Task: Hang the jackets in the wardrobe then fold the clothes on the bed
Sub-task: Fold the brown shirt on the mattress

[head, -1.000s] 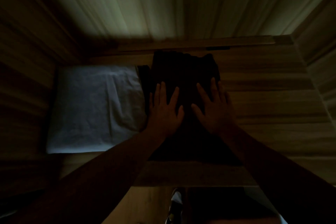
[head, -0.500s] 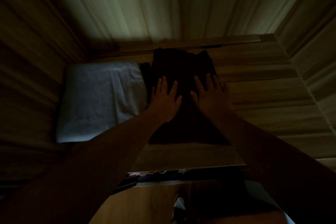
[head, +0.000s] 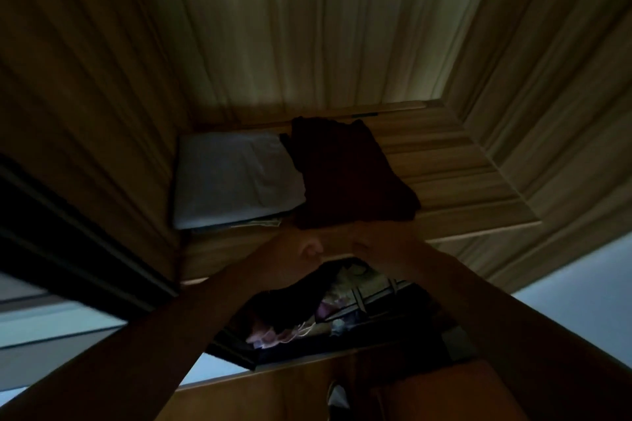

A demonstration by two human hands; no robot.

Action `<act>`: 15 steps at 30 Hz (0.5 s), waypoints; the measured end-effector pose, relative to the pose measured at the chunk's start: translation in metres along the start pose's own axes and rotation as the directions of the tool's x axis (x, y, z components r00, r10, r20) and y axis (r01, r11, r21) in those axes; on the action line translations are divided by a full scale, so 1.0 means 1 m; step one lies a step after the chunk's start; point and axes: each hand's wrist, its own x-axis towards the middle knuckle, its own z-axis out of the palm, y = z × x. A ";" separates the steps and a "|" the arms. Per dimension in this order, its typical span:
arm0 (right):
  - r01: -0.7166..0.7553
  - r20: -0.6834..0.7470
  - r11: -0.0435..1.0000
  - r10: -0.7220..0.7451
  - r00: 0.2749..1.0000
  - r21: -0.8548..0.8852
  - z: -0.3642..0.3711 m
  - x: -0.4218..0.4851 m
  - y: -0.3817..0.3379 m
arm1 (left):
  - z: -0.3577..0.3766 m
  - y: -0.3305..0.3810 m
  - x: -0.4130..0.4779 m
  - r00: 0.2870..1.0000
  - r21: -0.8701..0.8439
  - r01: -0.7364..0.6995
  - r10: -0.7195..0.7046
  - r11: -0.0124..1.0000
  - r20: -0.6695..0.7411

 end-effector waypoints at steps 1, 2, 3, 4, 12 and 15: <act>0.010 -0.025 1.000 -0.010 1.000 0.006 0.004 -0.015 -0.016 | -0.002 -0.004 -0.020 1.000 0.002 0.009 -0.009 1.000 -0.003; 0.008 -0.043 0.999 -0.006 0.999 0.033 0.008 -0.031 -0.031 | -0.004 -0.008 -0.040 1.000 0.016 0.025 -0.025 1.000 -0.006; -0.006 -0.045 0.997 0.009 0.999 0.075 0.012 -0.046 -0.047 | -0.008 -0.010 -0.060 0.999 0.034 0.046 -0.046 0.998 -0.005; -0.029 -0.022 0.994 0.031 0.999 0.108 0.016 -0.060 -0.063 | -0.011 -0.013 -0.080 0.998 0.056 0.064 -0.064 0.996 0.003; -0.041 0.183 0.996 0.026 0.983 0.079 0.033 -0.137 -0.172 | -0.047 -0.013 -0.220 0.990 0.250 0.071 -0.098 0.966 0.098; -0.011 0.147 0.997 -0.001 0.989 0.079 0.025 -0.161 -0.204 | -0.058 -0.005 -0.256 0.992 0.261 0.069 -0.095 0.963 0.088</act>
